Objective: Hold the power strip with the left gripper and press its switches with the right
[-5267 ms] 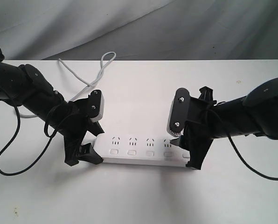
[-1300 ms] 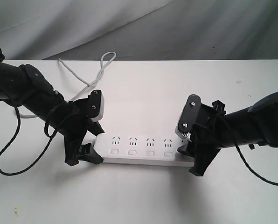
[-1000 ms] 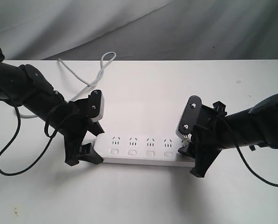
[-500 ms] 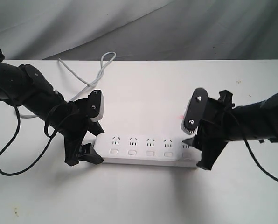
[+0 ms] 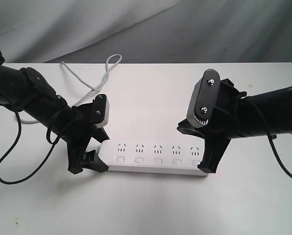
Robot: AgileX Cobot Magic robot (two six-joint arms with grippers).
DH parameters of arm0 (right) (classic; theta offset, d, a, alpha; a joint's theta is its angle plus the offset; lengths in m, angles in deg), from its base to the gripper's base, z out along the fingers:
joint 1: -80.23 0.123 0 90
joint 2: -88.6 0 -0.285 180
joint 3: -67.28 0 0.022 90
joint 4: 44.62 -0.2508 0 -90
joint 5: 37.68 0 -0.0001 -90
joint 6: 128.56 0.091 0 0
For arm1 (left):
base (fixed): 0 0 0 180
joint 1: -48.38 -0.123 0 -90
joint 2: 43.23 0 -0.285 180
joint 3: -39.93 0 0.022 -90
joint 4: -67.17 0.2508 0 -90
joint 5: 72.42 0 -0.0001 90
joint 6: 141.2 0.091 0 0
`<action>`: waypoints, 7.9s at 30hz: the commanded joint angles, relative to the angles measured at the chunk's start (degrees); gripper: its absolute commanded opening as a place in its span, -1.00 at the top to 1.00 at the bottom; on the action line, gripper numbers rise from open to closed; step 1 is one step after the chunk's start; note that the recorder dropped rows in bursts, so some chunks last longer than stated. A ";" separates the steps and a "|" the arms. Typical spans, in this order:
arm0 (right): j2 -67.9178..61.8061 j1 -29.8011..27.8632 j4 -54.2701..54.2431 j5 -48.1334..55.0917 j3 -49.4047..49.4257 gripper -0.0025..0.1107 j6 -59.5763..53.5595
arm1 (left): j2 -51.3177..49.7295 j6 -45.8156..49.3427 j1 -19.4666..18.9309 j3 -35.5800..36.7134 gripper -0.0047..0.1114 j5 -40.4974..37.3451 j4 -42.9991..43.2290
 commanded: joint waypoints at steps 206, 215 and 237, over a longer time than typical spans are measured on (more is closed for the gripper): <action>81.47 -19.65 68.81 -20.31 43.67 0.96 102.38 | 93.02 -51.65 1.05 48.13 0.91 38.79 1.33; 81.47 -19.65 68.81 -20.31 43.67 0.96 102.38 | 111.67 -53.10 1.05 61.59 0.91 42.64 1.33; 81.47 -19.65 68.81 -20.29 43.67 0.96 102.51 | 113.51 -98.05 1.05 66.12 0.91 32.98 41.52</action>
